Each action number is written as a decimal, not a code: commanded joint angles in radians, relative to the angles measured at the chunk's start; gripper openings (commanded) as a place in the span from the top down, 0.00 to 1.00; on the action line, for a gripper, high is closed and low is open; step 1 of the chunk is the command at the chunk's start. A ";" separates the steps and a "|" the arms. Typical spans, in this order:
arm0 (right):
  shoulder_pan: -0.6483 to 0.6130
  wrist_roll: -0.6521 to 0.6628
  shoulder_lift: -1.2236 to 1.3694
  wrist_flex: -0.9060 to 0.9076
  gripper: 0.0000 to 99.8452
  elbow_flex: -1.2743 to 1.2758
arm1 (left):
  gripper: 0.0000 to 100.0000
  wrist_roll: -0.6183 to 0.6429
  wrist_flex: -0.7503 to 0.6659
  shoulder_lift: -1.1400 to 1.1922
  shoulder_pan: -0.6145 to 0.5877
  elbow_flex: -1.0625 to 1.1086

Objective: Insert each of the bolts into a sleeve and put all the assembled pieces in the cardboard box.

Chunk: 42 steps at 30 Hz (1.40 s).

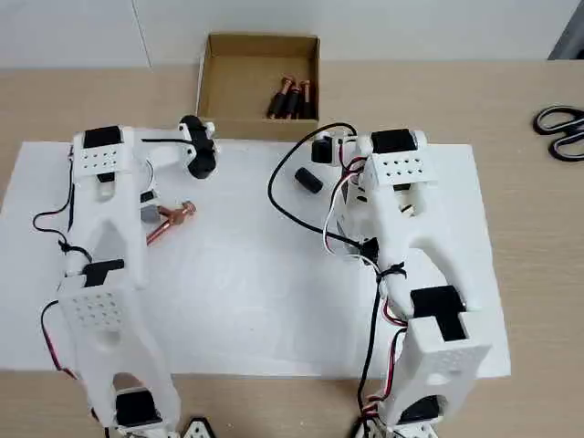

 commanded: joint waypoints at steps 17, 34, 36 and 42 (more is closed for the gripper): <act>0.008 0.009 -0.071 -0.001 1.00 -0.009 | 0.99 -0.015 0.397 0.026 0.071 -0.300; 0.010 0.009 -0.073 -0.001 1.00 -0.009 | 0.99 0.276 0.394 -0.356 0.089 0.116; 0.008 0.009 -0.073 -0.001 1.00 -0.011 | 0.99 0.276 0.393 -0.437 0.077 0.219; 0.004 0.009 -0.073 -0.002 1.00 -0.015 | 0.99 0.275 0.364 -0.548 0.011 0.407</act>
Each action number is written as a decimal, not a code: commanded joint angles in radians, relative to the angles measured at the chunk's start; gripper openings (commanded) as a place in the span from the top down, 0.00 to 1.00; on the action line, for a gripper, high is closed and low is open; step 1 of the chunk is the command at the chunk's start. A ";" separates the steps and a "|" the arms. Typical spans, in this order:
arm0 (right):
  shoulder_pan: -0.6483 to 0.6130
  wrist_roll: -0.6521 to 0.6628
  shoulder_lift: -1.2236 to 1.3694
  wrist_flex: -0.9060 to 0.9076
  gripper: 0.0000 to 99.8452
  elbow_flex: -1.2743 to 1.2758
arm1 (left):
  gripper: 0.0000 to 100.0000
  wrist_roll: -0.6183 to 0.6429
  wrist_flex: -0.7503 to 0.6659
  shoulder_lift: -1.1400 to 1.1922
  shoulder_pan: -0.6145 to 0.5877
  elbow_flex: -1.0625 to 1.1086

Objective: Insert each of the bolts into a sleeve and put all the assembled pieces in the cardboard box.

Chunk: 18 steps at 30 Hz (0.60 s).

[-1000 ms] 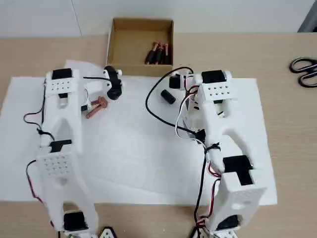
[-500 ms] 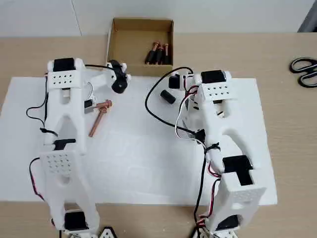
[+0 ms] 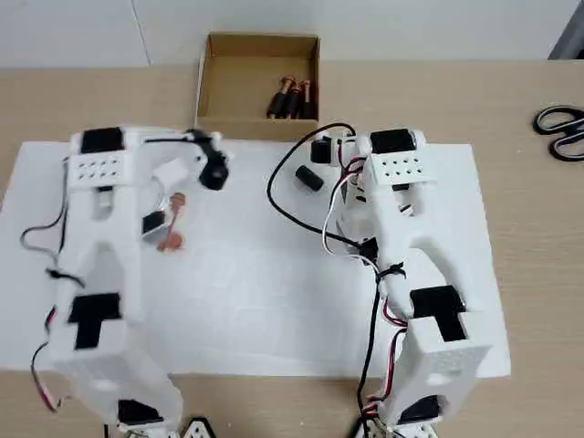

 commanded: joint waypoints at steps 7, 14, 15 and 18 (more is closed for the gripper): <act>0.005 0.006 -0.073 -0.002 1.00 -0.021 | 0.99 -0.003 -0.071 -0.078 0.005 0.255; 0.005 0.005 -0.073 -0.001 1.00 -0.021 | 0.99 -0.003 -0.054 -0.078 0.052 0.295; 0.005 0.005 -0.073 -0.001 1.00 -0.021 | 0.99 -0.003 -0.052 -0.078 0.058 0.297; 0.005 0.005 -0.073 -0.001 1.00 -0.021 | 0.91 -0.003 -0.052 -0.078 0.063 0.297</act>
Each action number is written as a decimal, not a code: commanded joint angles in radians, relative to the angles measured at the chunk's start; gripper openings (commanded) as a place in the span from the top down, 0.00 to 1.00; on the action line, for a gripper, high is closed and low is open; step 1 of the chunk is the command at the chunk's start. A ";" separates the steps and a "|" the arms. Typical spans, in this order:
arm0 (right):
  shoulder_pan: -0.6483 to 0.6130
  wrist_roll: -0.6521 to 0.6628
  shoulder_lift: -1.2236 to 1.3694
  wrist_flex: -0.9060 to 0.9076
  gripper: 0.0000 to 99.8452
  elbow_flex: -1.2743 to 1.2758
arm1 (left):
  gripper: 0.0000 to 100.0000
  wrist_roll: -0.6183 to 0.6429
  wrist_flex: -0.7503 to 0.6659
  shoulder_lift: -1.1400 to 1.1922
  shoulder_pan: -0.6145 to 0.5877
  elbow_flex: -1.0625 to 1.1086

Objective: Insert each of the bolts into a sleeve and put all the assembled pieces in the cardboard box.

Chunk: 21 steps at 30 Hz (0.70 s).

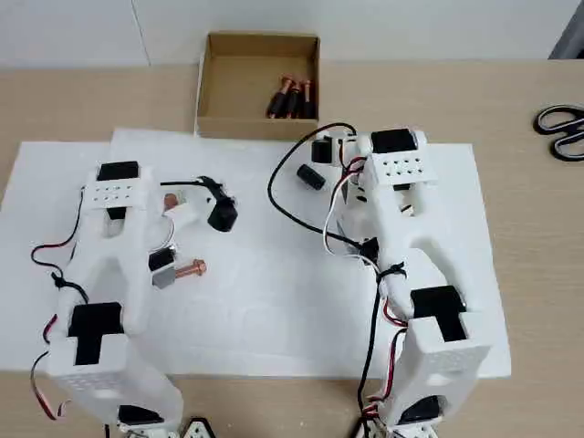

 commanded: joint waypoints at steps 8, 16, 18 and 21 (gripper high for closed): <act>0.004 0.005 -0.073 -0.001 1.00 -0.020 | 0.85 -0.003 0.035 -0.035 0.017 0.004; 0.004 0.003 -0.073 -0.001 1.00 -0.020 | 0.85 -0.005 -0.052 -0.035 0.025 0.004; 0.004 0.003 -0.073 -0.001 1.00 -0.020 | 0.85 -0.005 -0.057 -0.035 0.037 0.004; 0.002 0.003 -0.073 -0.001 1.00 -0.020 | 0.85 -0.005 -0.094 -0.034 0.057 0.004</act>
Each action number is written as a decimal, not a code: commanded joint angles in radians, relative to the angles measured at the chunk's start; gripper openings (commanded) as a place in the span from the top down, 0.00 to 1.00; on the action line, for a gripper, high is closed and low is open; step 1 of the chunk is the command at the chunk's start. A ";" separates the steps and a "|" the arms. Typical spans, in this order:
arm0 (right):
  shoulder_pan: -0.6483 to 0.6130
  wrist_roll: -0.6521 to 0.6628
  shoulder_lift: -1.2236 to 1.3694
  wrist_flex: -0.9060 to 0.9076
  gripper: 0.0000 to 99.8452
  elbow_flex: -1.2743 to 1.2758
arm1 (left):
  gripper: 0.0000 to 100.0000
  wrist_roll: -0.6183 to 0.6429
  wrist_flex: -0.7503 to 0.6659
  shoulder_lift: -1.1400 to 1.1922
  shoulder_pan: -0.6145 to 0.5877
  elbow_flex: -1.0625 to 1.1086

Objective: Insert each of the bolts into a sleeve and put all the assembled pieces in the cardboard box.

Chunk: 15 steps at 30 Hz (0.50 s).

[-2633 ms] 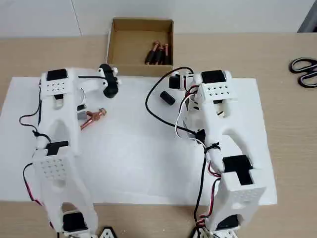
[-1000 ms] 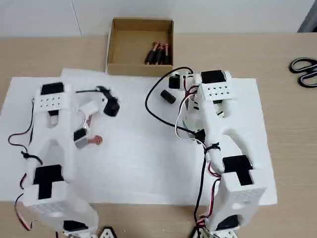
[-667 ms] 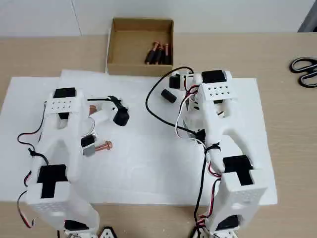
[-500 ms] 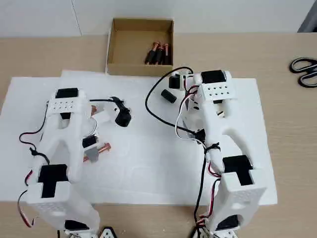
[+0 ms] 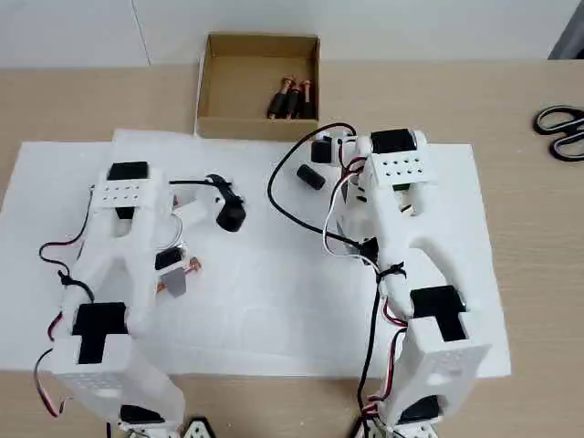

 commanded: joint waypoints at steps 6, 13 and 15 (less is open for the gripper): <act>0.002 0.003 -0.073 -0.001 1.00 -0.020 | 0.85 -0.003 -0.089 -0.034 0.032 -0.001; 0.002 0.003 -0.073 -0.001 1.00 -0.020 | 0.85 -0.003 -0.155 0.057 0.032 -0.001; 0.002 0.003 -0.073 -0.001 1.00 -0.020 | 0.85 -0.003 -0.172 0.097 0.031 -0.004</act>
